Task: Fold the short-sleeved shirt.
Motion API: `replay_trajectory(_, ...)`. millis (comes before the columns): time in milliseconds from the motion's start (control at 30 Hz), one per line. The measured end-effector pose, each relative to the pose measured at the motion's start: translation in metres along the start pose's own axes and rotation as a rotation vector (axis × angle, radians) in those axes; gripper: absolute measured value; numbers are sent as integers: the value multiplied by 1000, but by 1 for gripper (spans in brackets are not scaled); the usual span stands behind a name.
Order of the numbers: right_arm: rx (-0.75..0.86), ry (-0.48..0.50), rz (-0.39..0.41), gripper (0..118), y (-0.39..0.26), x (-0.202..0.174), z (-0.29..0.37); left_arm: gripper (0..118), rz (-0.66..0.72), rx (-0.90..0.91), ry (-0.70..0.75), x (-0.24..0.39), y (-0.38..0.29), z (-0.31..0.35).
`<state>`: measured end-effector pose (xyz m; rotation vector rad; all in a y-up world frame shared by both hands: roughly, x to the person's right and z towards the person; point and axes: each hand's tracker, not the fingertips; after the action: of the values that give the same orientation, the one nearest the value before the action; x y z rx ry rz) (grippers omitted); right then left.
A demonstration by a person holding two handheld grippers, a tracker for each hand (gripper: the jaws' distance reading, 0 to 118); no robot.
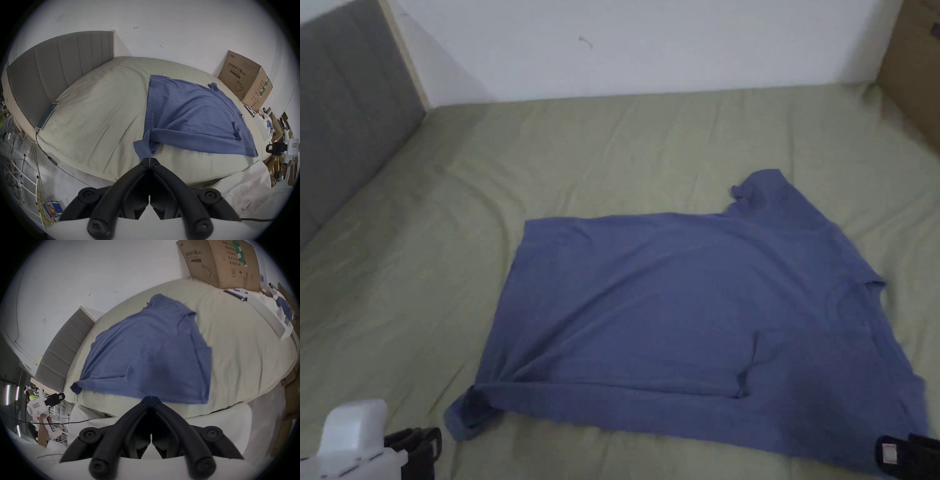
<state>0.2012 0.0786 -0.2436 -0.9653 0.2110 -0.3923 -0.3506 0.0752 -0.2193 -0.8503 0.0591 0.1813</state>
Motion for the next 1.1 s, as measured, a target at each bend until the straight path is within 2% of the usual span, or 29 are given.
replay_trajectory(67,-25,2,-19,0,-2,3,-6,1,7,17,10,-5,5,-8)
replay_trajectory(100,-41,0,-36,0,-2,6,-9,16,4,21,3,-8,11,-13)
replay_trajectory(167,-45,-5,-48,0,-1,12,-10,56,-15,27,3,-9,22,-25)
replay_trajectory(200,-48,-8,-61,0,0,15,-11,64,-25,9,4,-8,30,-33)
replay_trajectory(333,-57,-32,-91,0,-1,26,-14,64,-25,-53,-13,-4,37,-77)
replay_trajectory(400,-70,-51,-108,0,-4,32,-17,61,-21,-178,6,0,36,-96)
replay_trajectory(433,-78,-71,-112,0,-5,34,-17,48,-28,-188,-4,2,34,-100)
replay_trajectory(467,-84,-94,-94,0,-6,35,-18,22,-30,-151,-4,2,31,-101)
replay_trajectory(500,-93,-129,-66,0,-8,35,-18,2,-36,-122,18,5,29,-98)
replay_trajectory(533,-99,-164,-46,1,-9,34,-18,2,-38,-105,46,4,30,-95)
replay_trajectory(567,-106,-225,-23,15,-9,34,-20,2,-5,-113,18,2,33,-92)
replay_trajectory(633,-129,-308,24,89,-8,33,-26,2,60,-89,-53,3,35,-79)
replay_trajectory(667,-138,-334,51,106,-7,32,-30,2,74,-75,-58,1,36,-75)
replay_trajectory(700,-126,-335,83,109,-6,32,-31,2,75,-72,-48,0,38,-72)
replay_trajectory(833,-94,-329,107,106,7,40,-37,2,50,-84,-3,-7,39,-69)
replay_trajectory(867,-80,-330,127,105,9,43,-40,2,37,-88,7,-5,38,-70)
replay_trajectory(900,-67,-332,184,101,9,47,-46,2,29,-94,13,-6,38,-71)
replay_trajectory(933,-75,-321,202,93,9,51,-52,2,25,-98,15,-6,37,-72)
replay_trajectory(967,-107,-304,218,77,9,57,-61,2,23,-105,16,-7,37,-74)
replay_trajectory(1000,-196,-322,192,49,11,60,-70,2,25,-112,15,-2,35,-80)
replay_trajectory(1067,-177,-308,192,43,10,60,-74,2,15,-127,24,0,34,-83)
replay_trajectory(1100,-174,-305,210,34,11,58,-73,2,6,-127,30,1,32,-83)
